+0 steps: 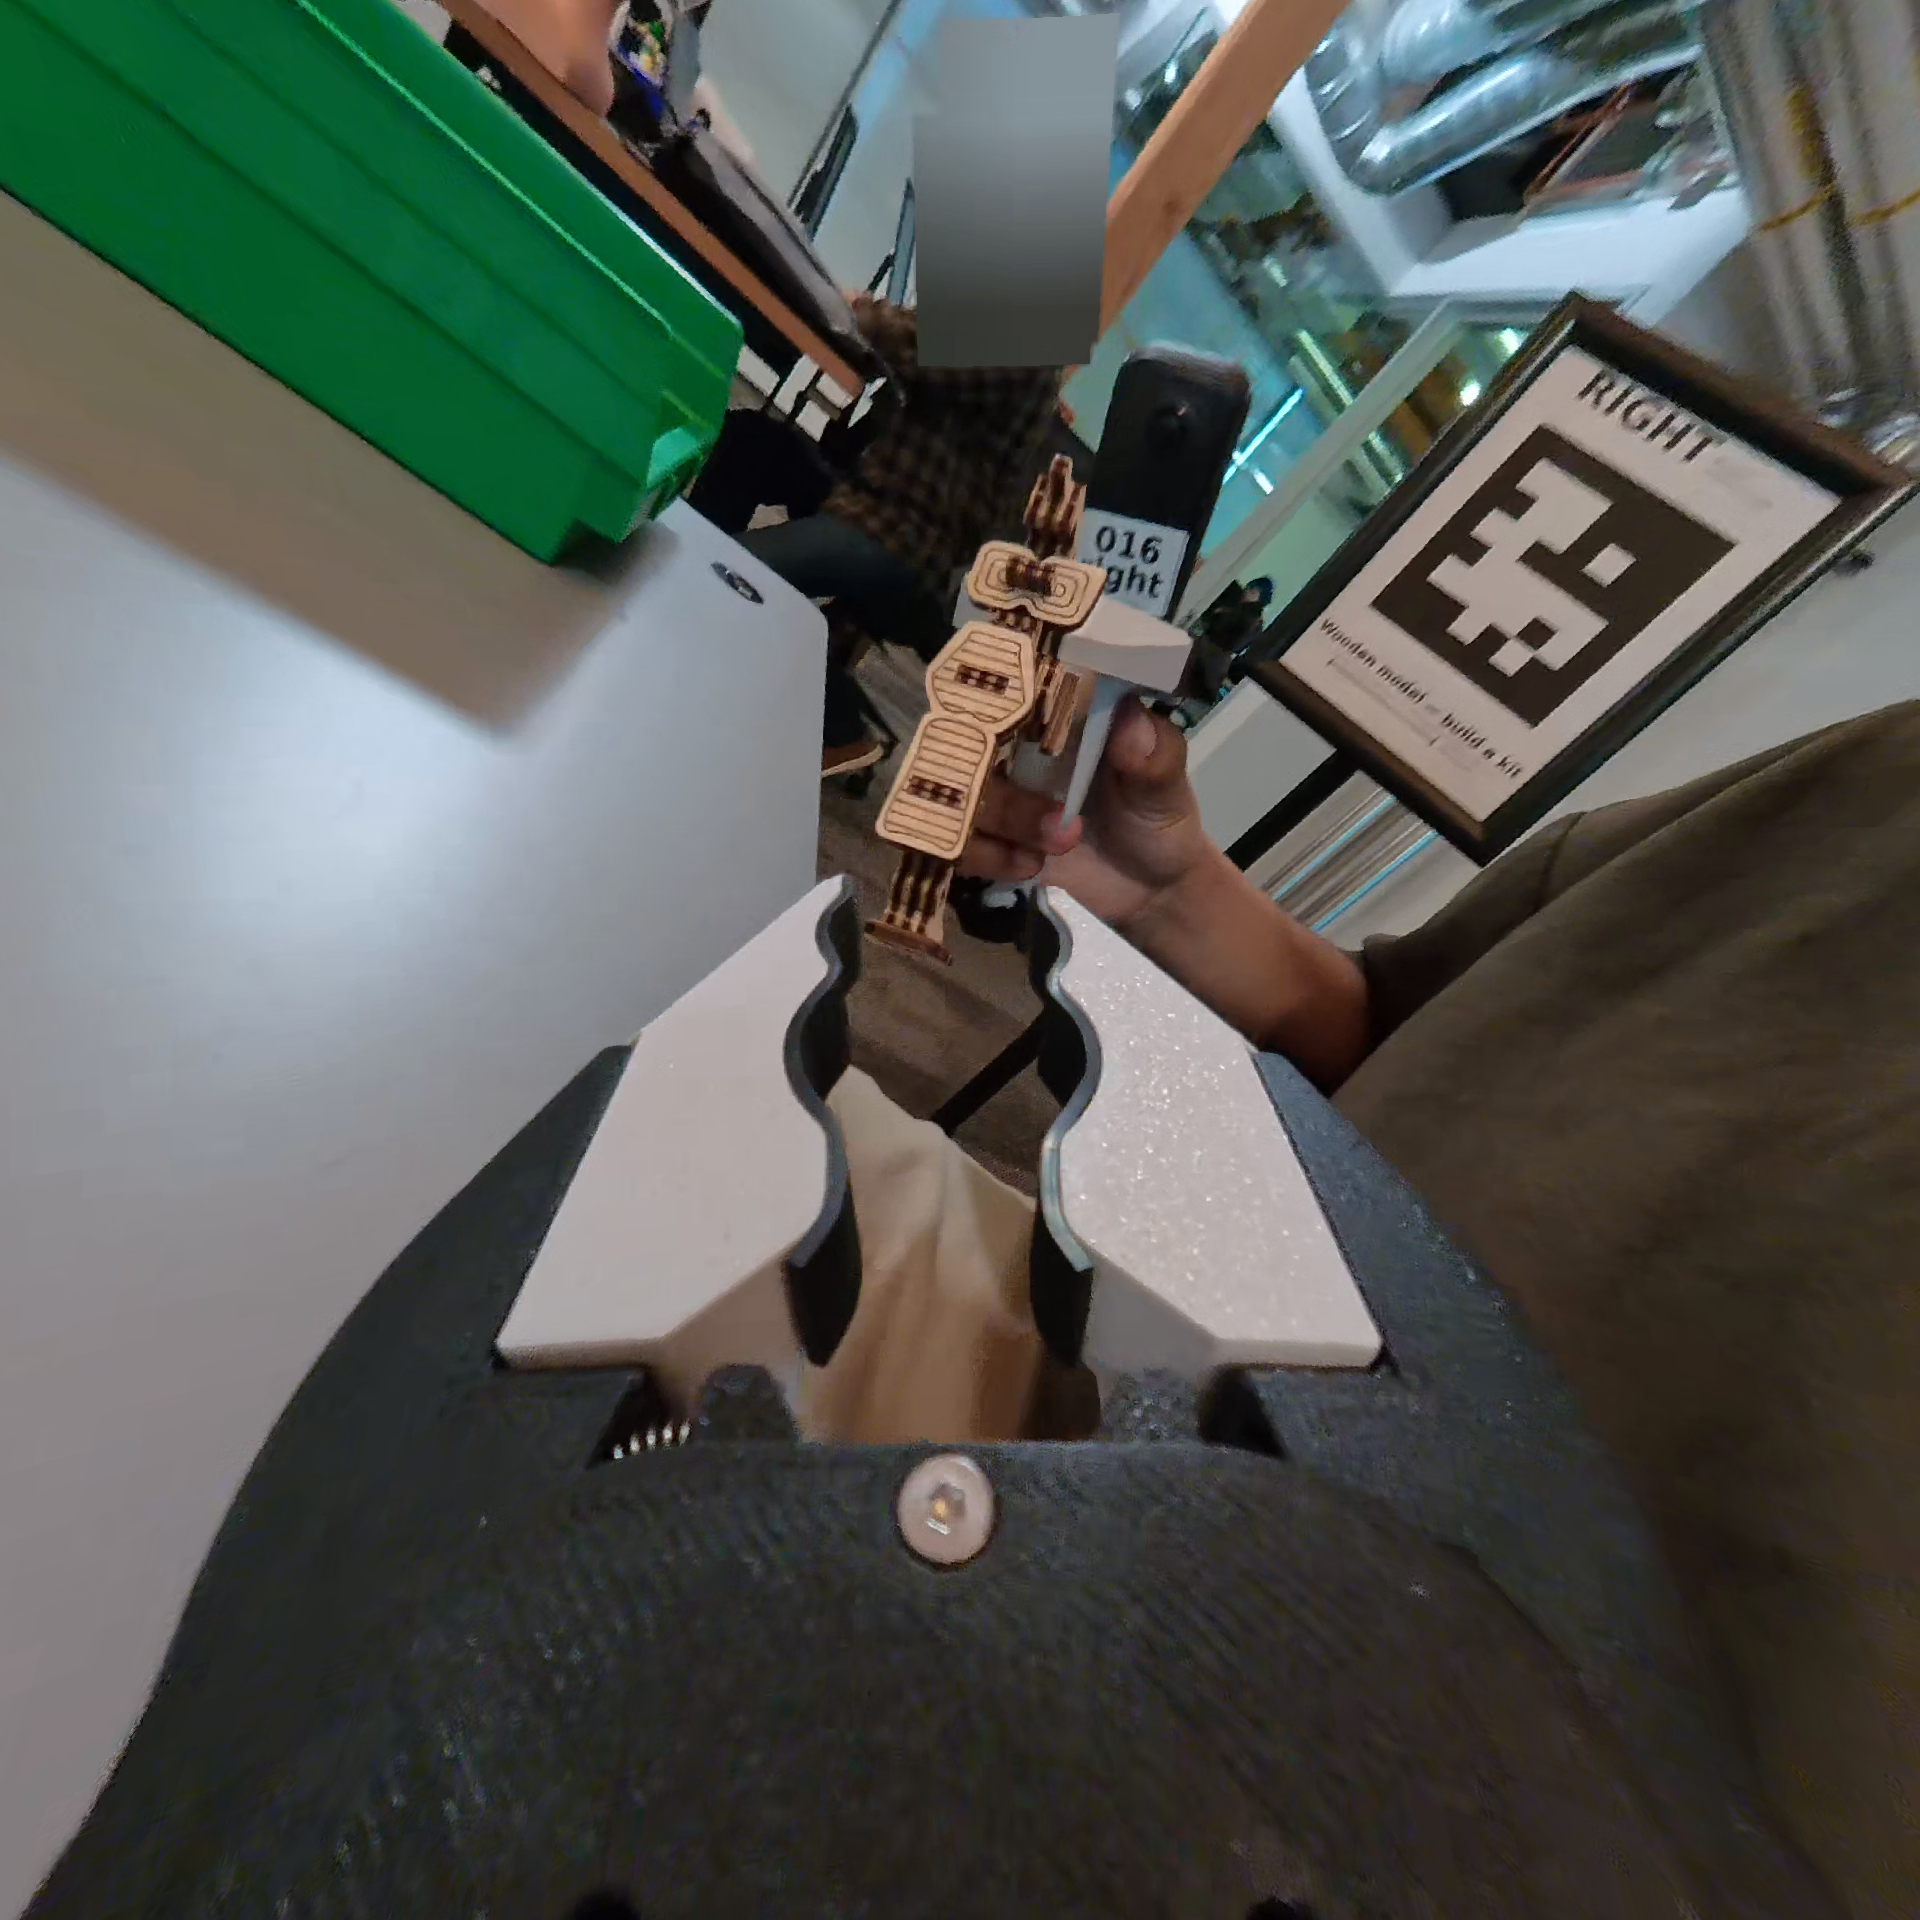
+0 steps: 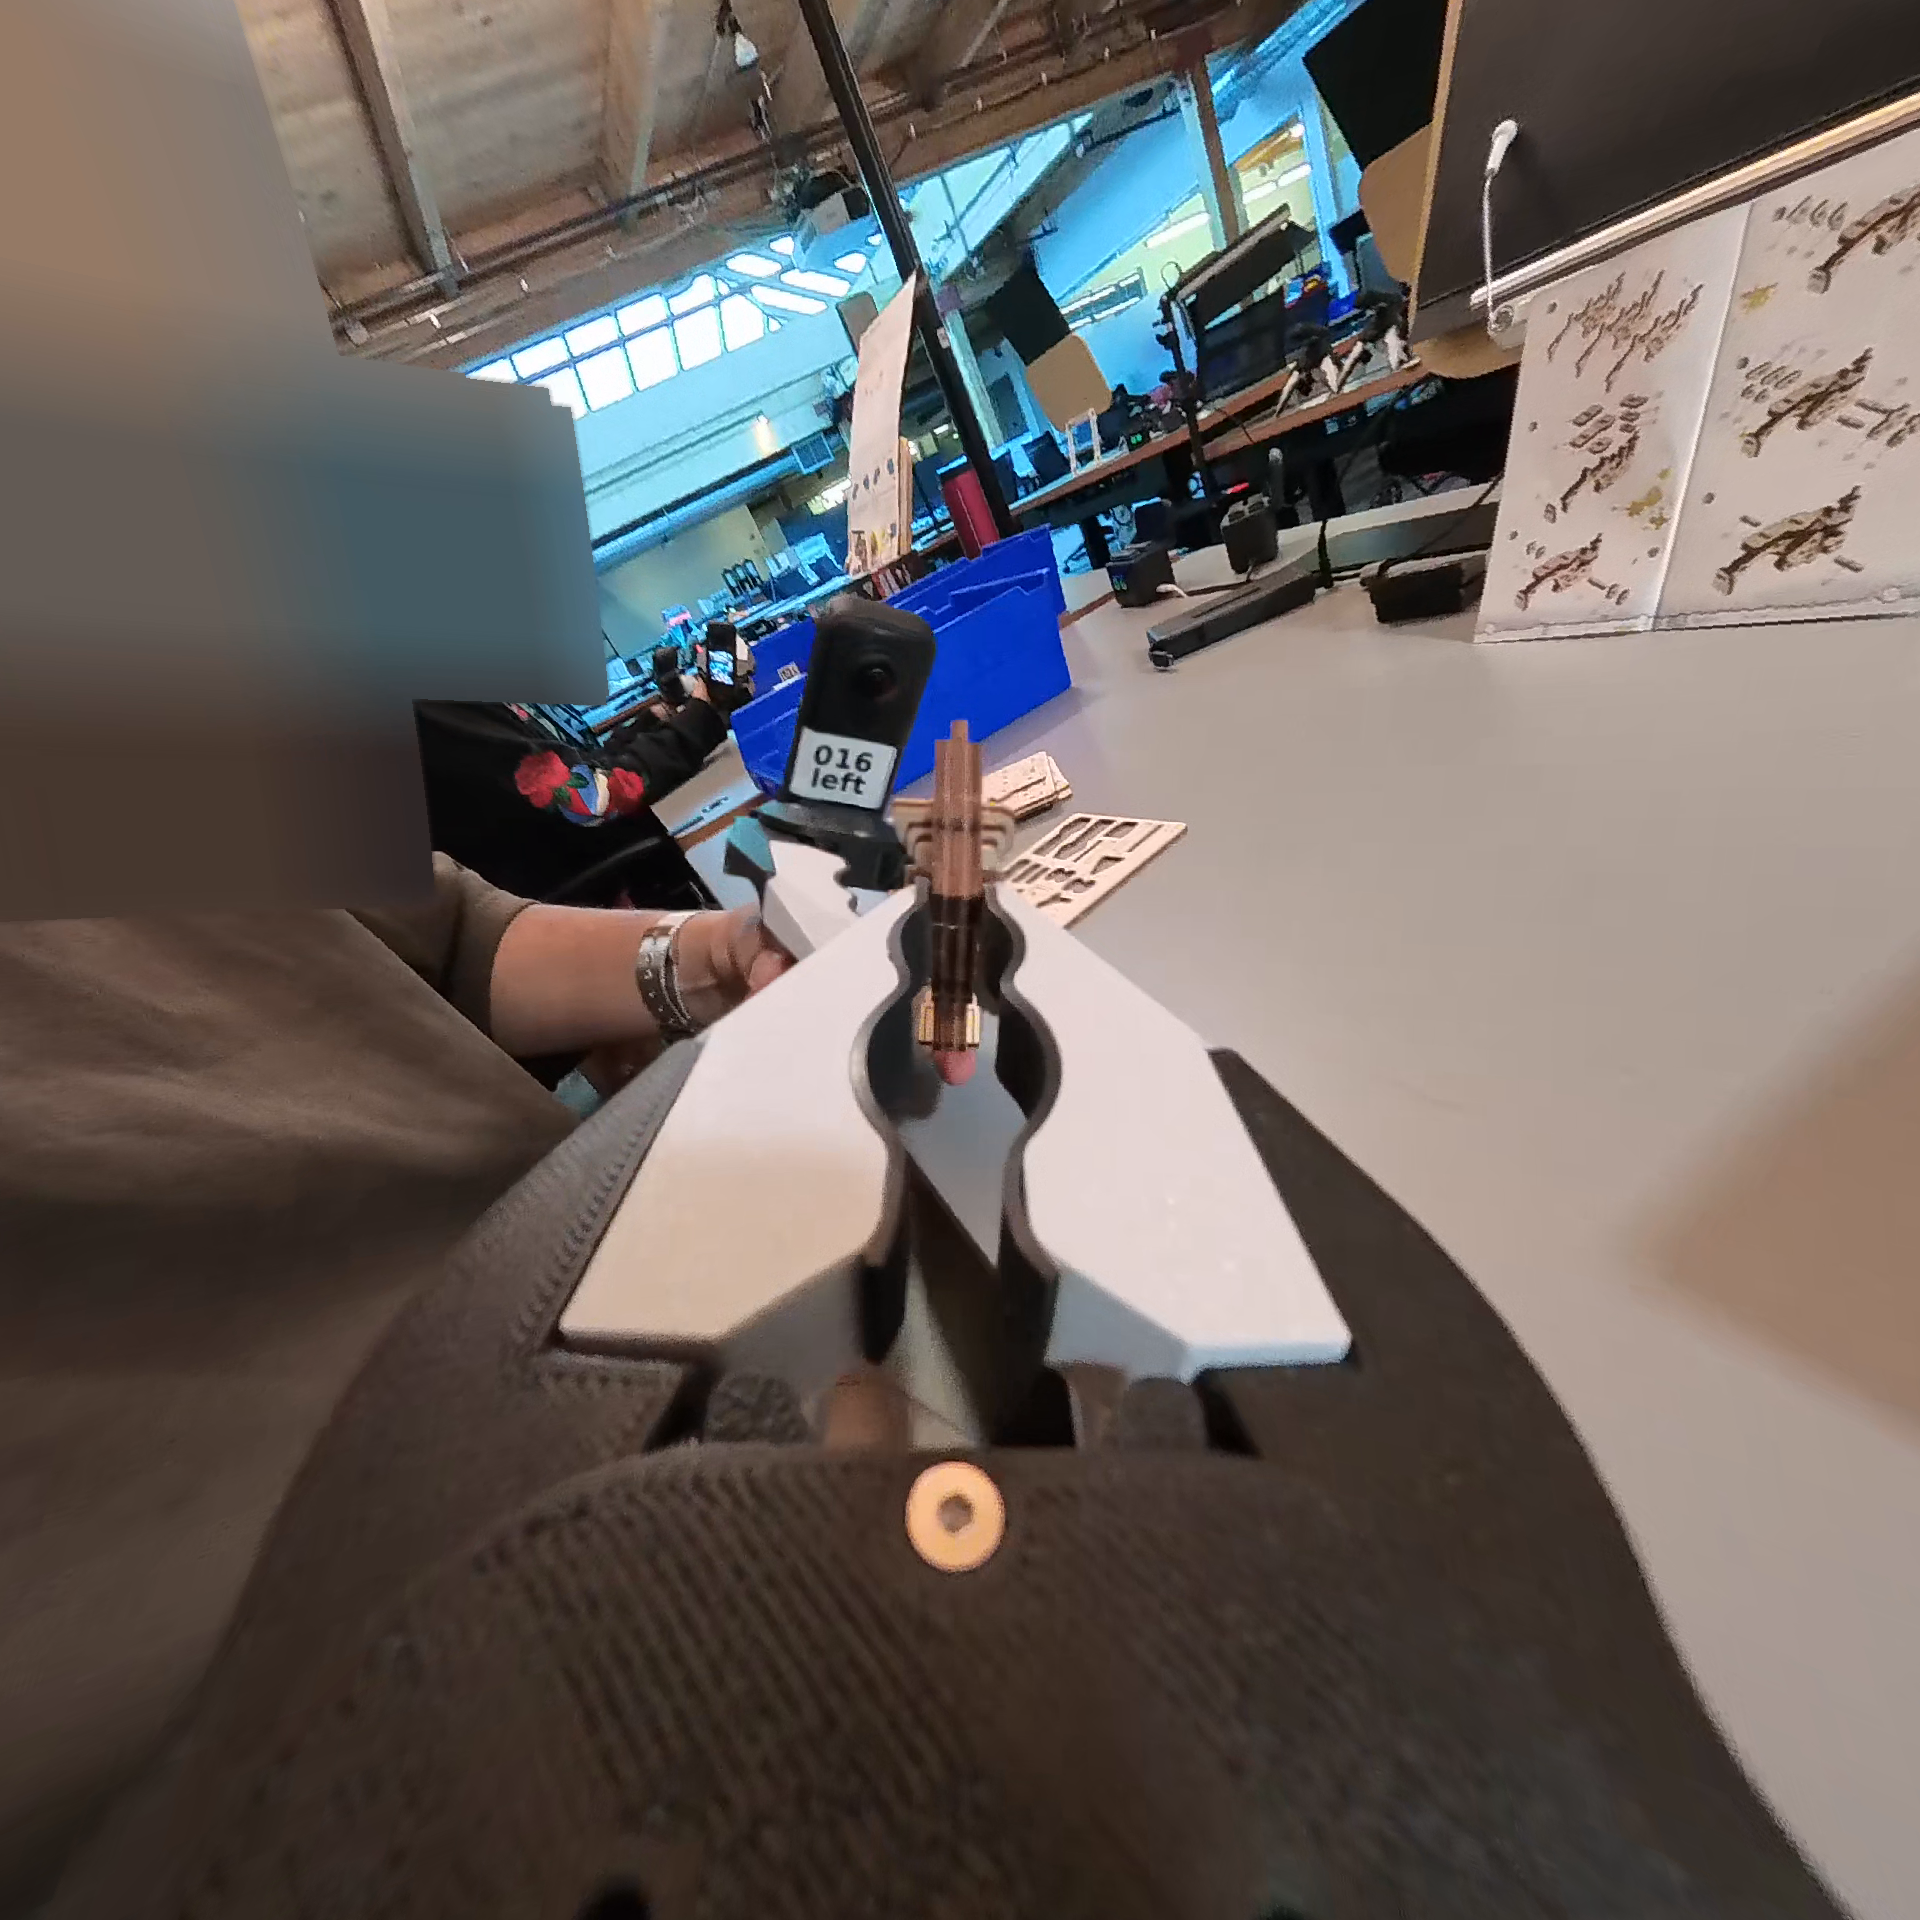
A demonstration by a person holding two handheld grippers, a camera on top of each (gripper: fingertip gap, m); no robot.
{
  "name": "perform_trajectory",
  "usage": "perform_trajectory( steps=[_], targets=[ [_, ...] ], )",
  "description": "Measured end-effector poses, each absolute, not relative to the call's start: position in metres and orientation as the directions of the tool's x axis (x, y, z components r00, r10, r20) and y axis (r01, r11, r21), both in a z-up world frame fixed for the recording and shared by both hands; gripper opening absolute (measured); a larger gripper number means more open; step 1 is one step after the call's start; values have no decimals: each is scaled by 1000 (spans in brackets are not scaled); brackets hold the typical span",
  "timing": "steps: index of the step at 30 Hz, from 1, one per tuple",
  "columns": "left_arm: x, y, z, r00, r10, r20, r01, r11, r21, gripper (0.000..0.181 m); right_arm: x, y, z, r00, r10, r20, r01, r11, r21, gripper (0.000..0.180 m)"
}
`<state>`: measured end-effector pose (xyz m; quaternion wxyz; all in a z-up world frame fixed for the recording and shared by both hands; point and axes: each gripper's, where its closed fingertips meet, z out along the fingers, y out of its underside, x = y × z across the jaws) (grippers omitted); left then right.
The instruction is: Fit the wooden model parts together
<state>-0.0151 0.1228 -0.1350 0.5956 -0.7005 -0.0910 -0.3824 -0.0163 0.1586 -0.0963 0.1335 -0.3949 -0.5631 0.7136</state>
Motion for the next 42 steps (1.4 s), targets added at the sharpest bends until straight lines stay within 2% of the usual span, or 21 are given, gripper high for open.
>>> perform_trajectory(
  steps=[5, 9, 14, 22, 30, 35, 39, 42],
  targets=[
    [-18, 121, -127, 659, -360, 660, 618, -240, -749, 6, -14, 161, -89, -670, 583, -460, 260, -397, -880, 7],
    [-14, 120, -124, 656, -387, 648, 610, -234, -757, 6, -13, 161, -86, -679, 546, -491, 269, -437, -858, 7],
    [-9, 121, -126, 639, -391, 662, 621, -245, -744, 15, -13, 157, -86, -686, 540, -488, 273, -432, -860, 7],
    [-9, 120, -123, 646, -396, 653, 615, -237, -752, 6, -12, 157, -86, -688, 524, -502, 286, -440, -852, 7],
    [-28, 117, -115, 720, -334, 609, 581, -191, -791, 5, -18, 162, -93, -643, 496, -584, 346, -491, -799, 20],
    [-41, 118, -123, 837, -228, 497, 461, -193, -866, 5, -29, 173, -123, -507, 542, -670, 445, -501, -742, 24],
    [-47, 119, -141, 939, -145, 310, 264, -270, -926, 5, -34, 184, -141, -418, 541, -730, 501, -533, -682, 24],
    [-50, 119, -163, 988, -107, 107, 62, -363, -930, 5, -35, 189, -154, -357, 558, -749, 532, -538, -654, 22]
  ],
)
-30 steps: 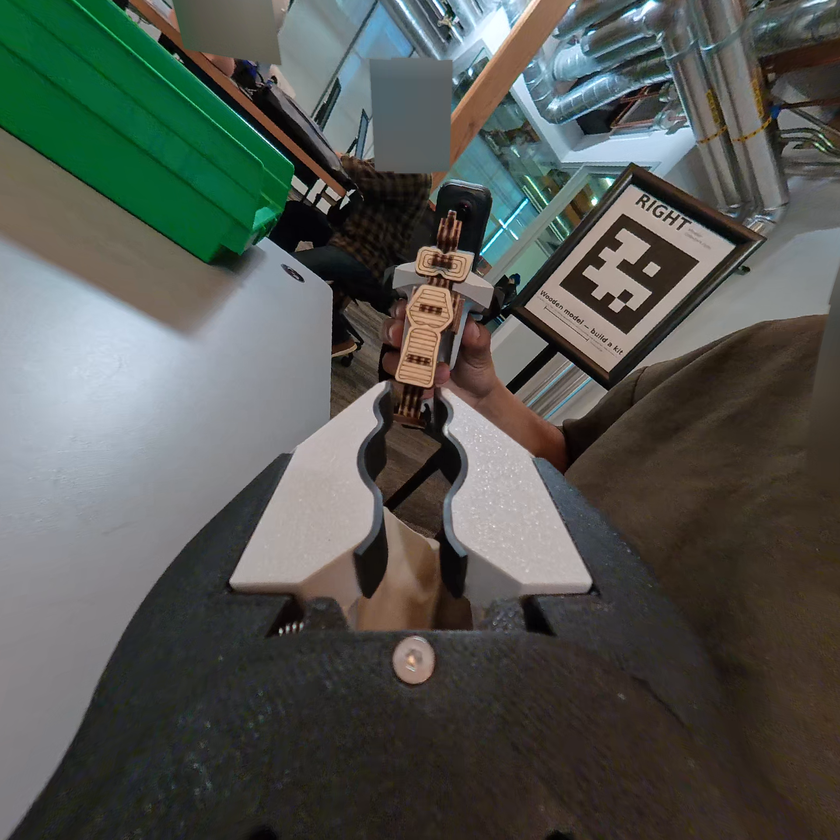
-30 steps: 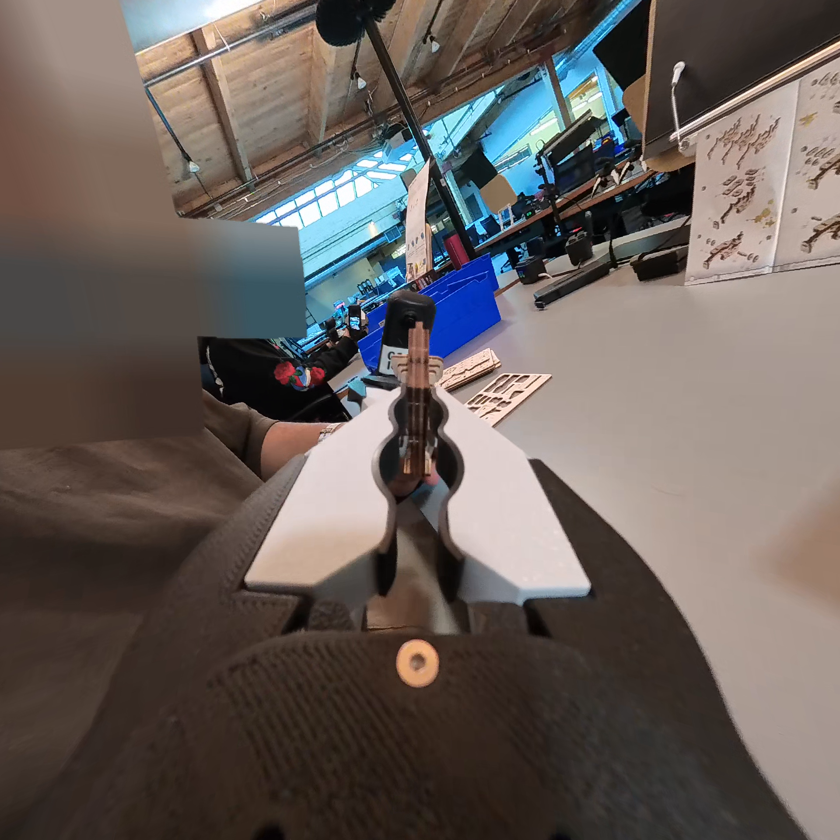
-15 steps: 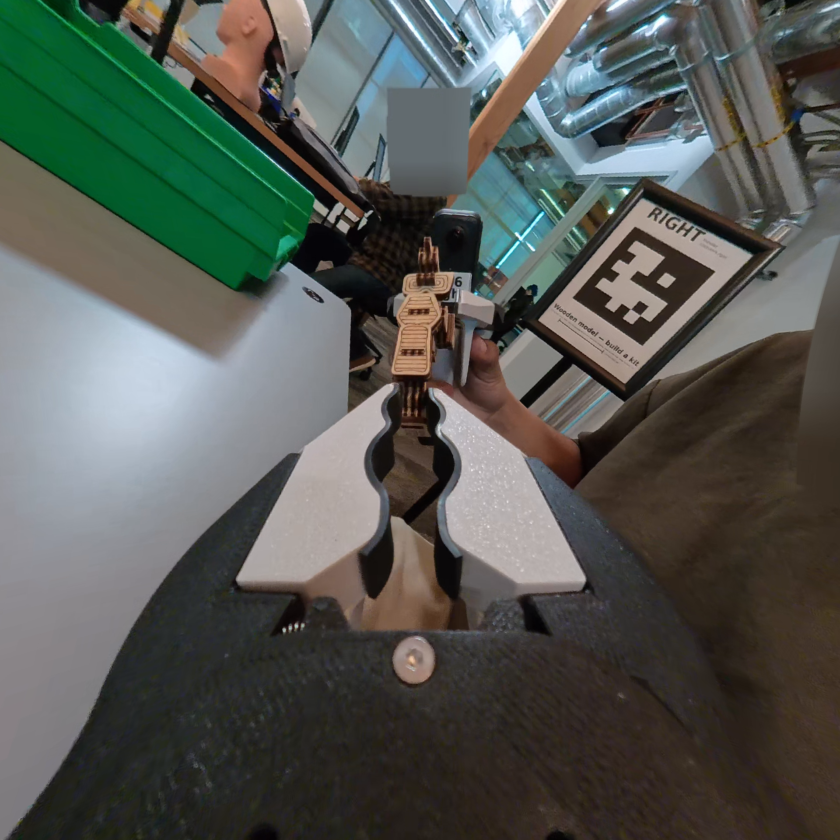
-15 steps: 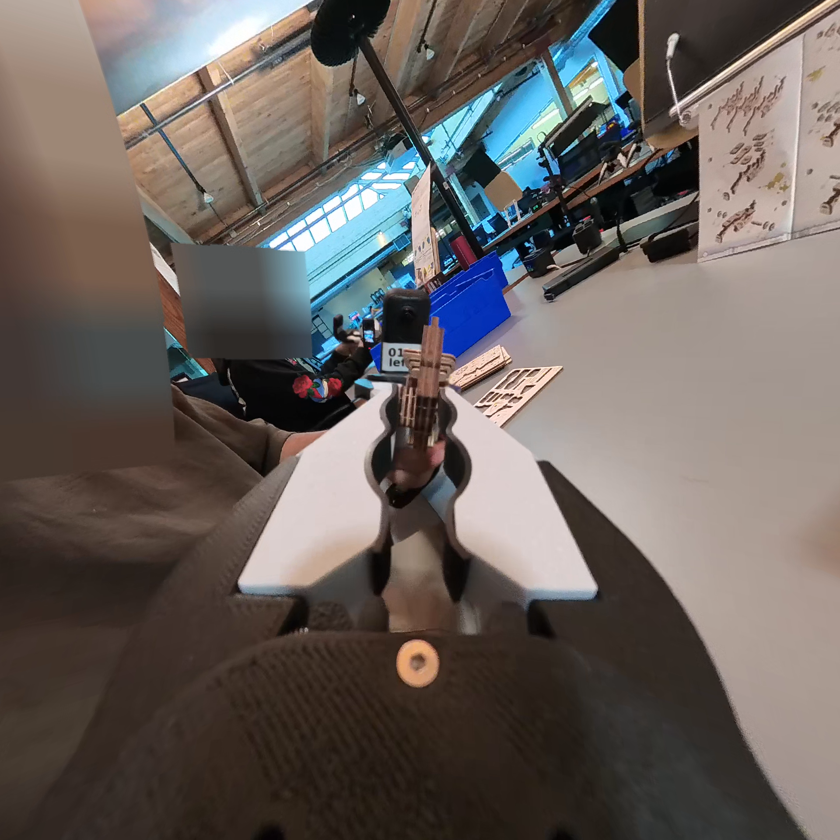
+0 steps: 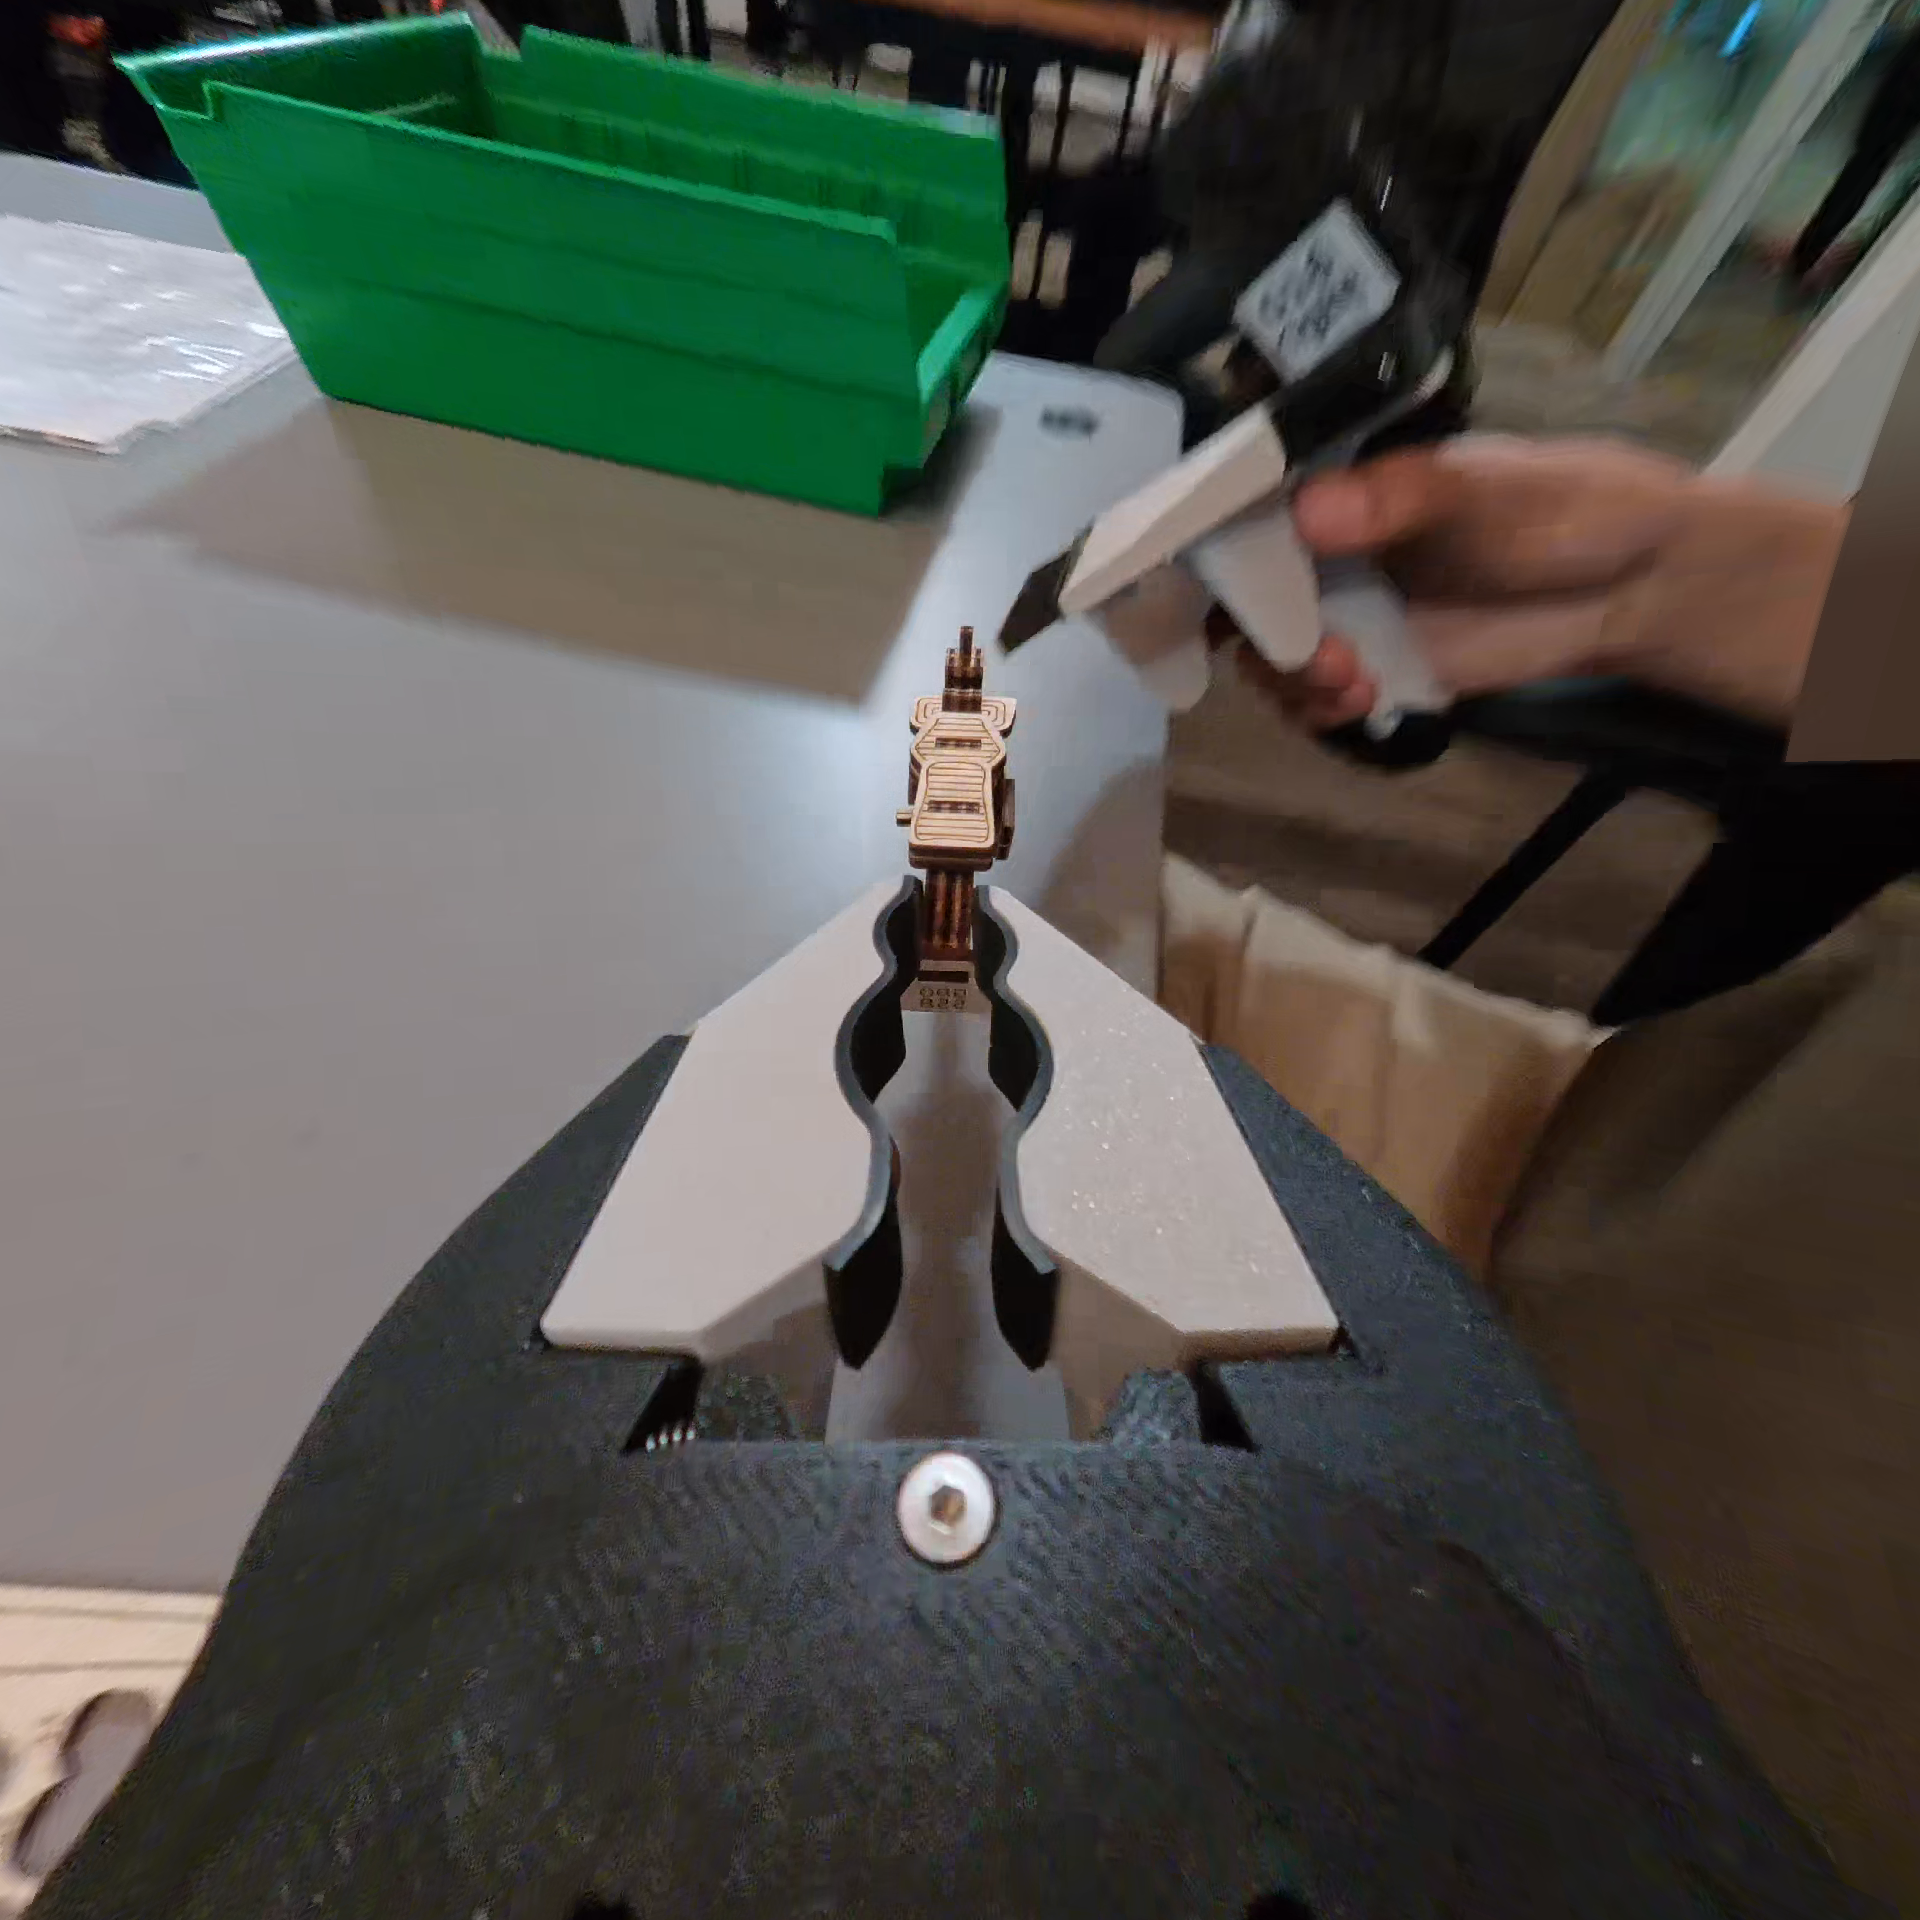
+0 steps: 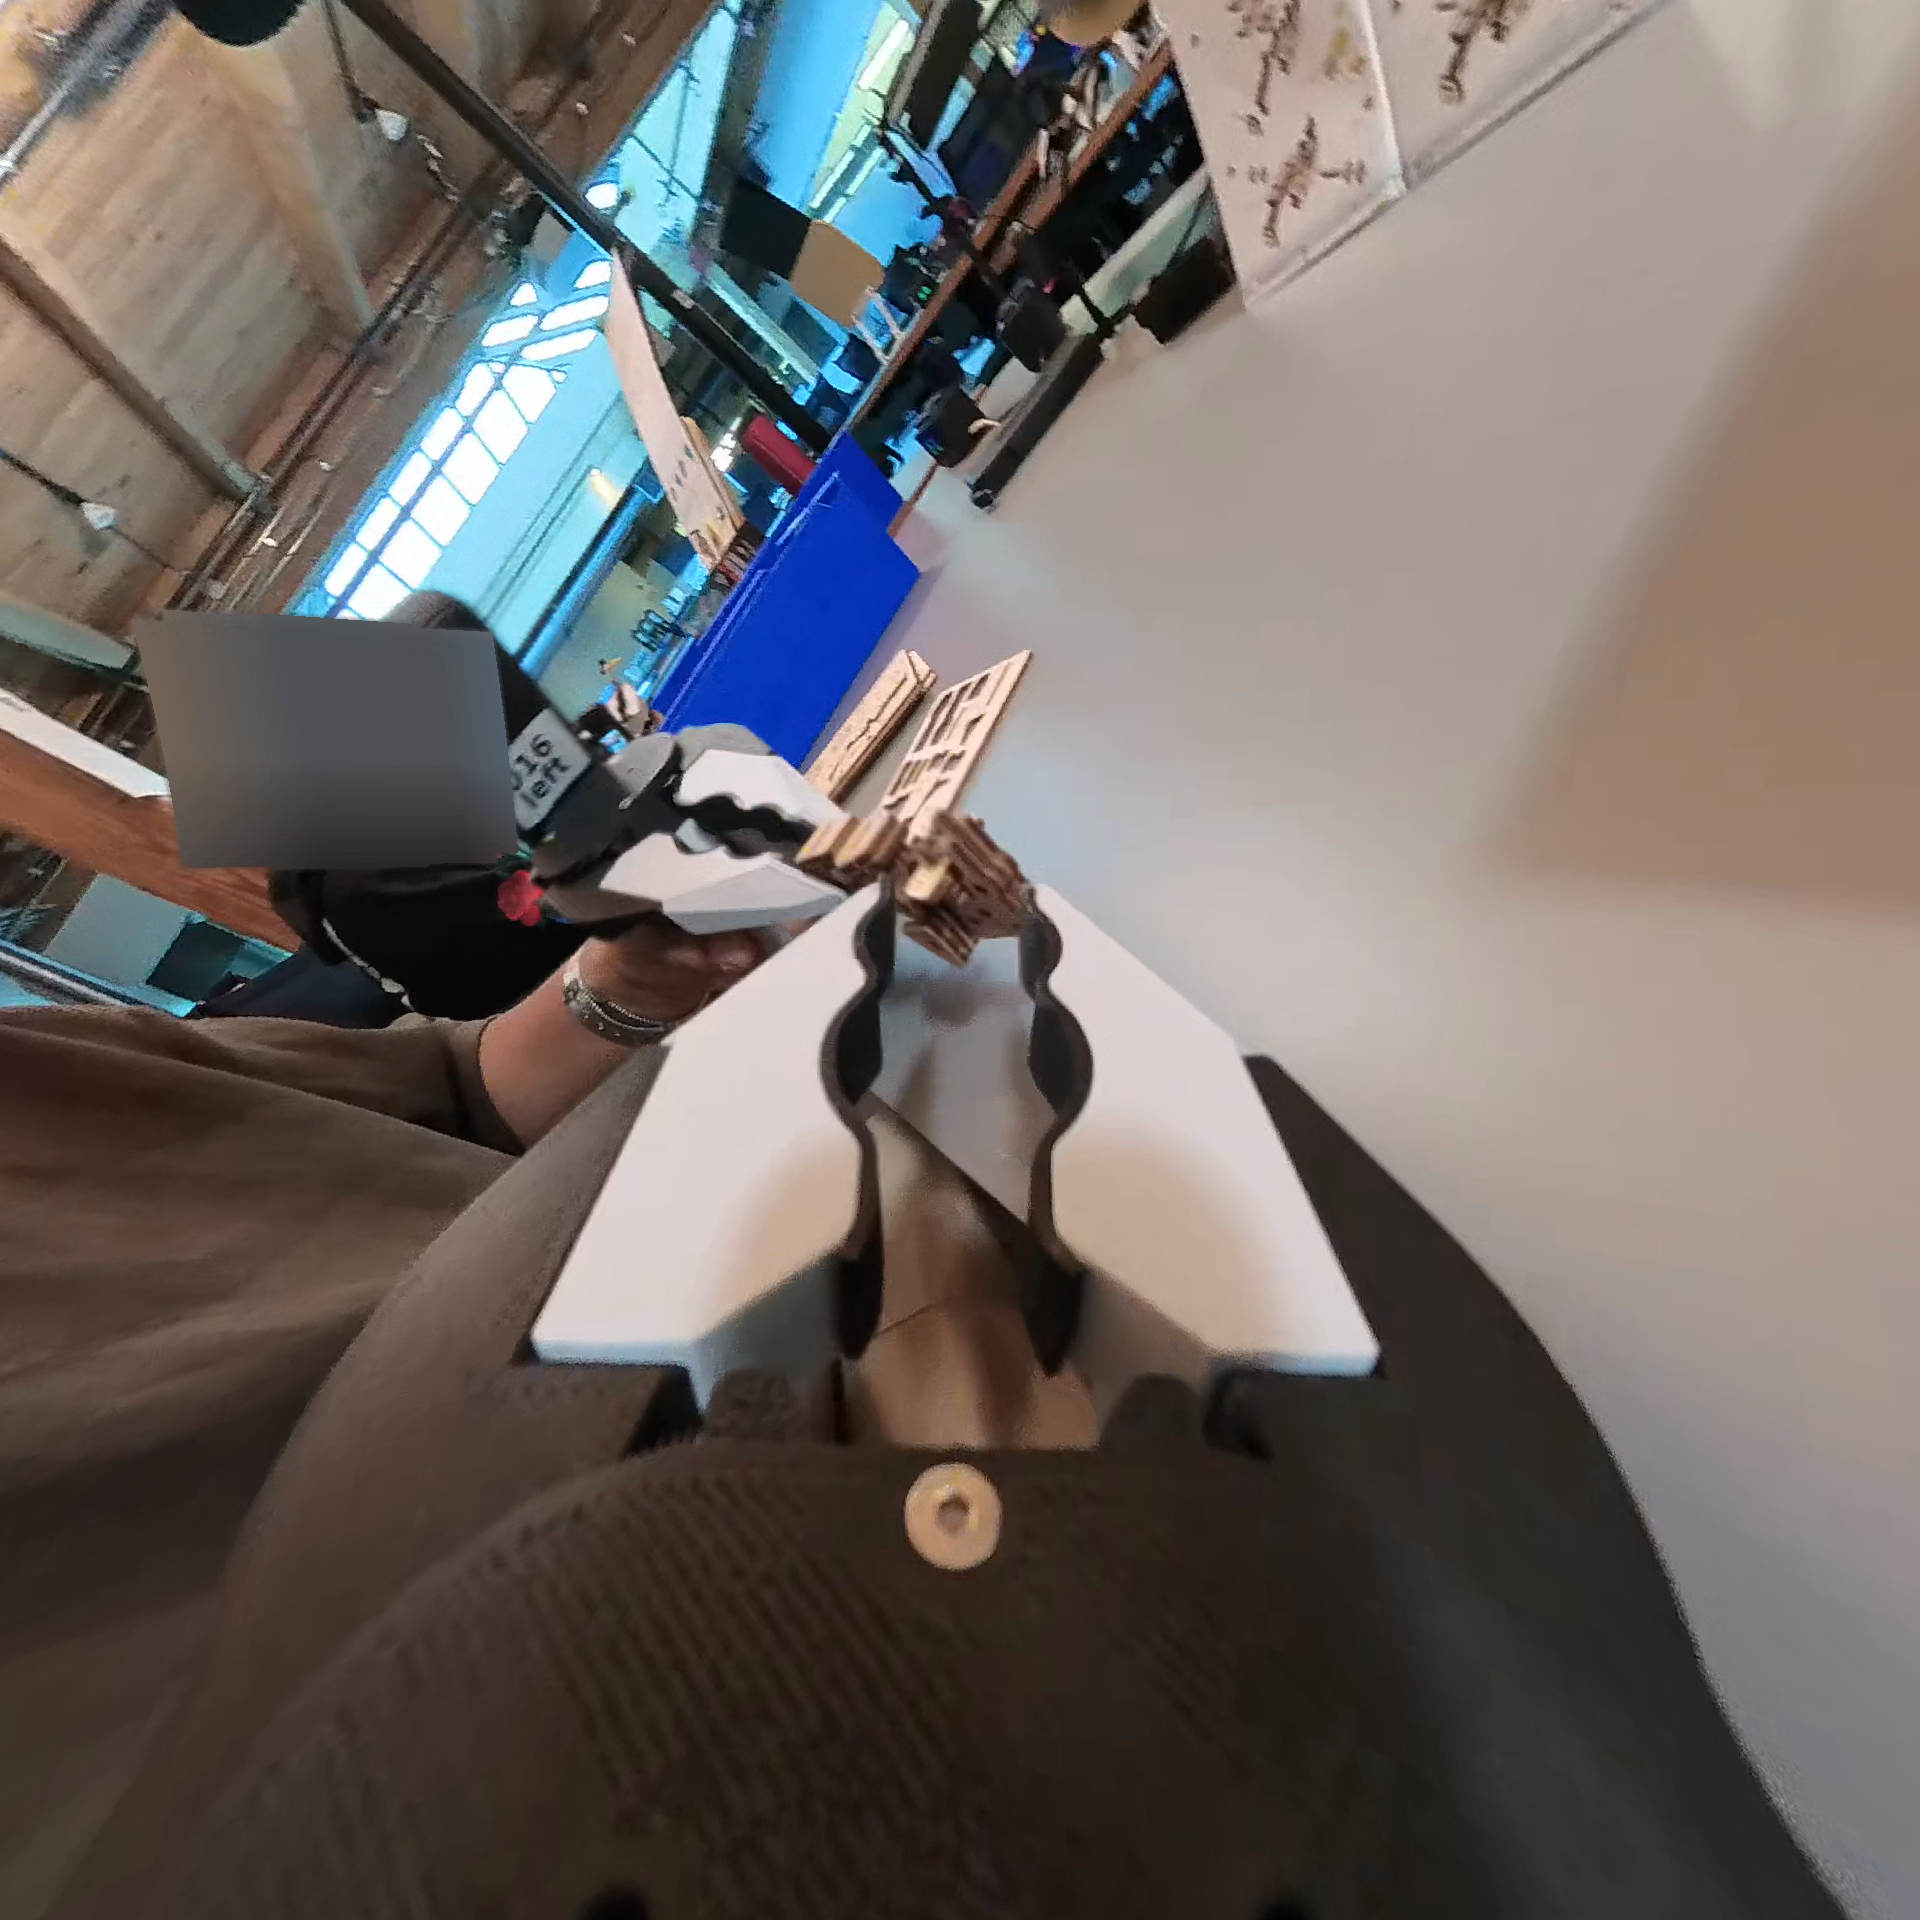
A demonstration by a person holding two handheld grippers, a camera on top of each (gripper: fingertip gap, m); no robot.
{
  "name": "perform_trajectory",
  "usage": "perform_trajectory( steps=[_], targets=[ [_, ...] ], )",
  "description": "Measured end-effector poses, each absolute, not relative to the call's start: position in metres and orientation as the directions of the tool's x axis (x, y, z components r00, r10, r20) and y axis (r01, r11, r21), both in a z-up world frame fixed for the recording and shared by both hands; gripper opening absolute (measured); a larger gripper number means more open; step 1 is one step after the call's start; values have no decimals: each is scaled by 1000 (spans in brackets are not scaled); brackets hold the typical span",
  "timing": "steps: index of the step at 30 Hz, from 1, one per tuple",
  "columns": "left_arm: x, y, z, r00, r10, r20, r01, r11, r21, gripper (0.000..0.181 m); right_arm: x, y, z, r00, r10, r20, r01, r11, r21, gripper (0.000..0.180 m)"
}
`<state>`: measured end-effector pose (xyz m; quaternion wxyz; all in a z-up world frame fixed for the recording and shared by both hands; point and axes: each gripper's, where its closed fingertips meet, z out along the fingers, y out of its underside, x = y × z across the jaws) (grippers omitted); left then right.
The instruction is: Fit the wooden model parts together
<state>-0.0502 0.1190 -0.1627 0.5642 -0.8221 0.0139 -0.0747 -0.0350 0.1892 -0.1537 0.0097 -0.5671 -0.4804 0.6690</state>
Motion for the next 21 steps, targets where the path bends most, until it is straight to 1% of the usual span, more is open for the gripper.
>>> perform_trajectory(
  steps=[2, 4, 12, 15, 21],
  targets=[
    [-49, 119, -172, 994, -109, 25, -22, -412, -911, 5, -35, 192, -155, -342, 554, -759, 536, -548, -642, 18],
    [-47, 120, -175, 994, -112, 3, -45, -424, -905, 5, -36, 196, -152, -342, 548, -763, 520, -566, -639, 17],
    [-59, 120, -183, 998, -47, 49, 21, -474, -880, 5, -36, 198, -147, -351, 540, -765, 502, -581, -641, 16],
    [-60, 119, -191, 997, -44, 64, 32, -518, -855, 6, -35, 195, -147, -359, 535, -765, 508, -575, -641, 15],
    [-61, 117, -197, 995, -34, 91, 58, -551, -833, 6, -35, 195, -146, -363, 521, -773, 510, -583, -632, 15]
  ],
)
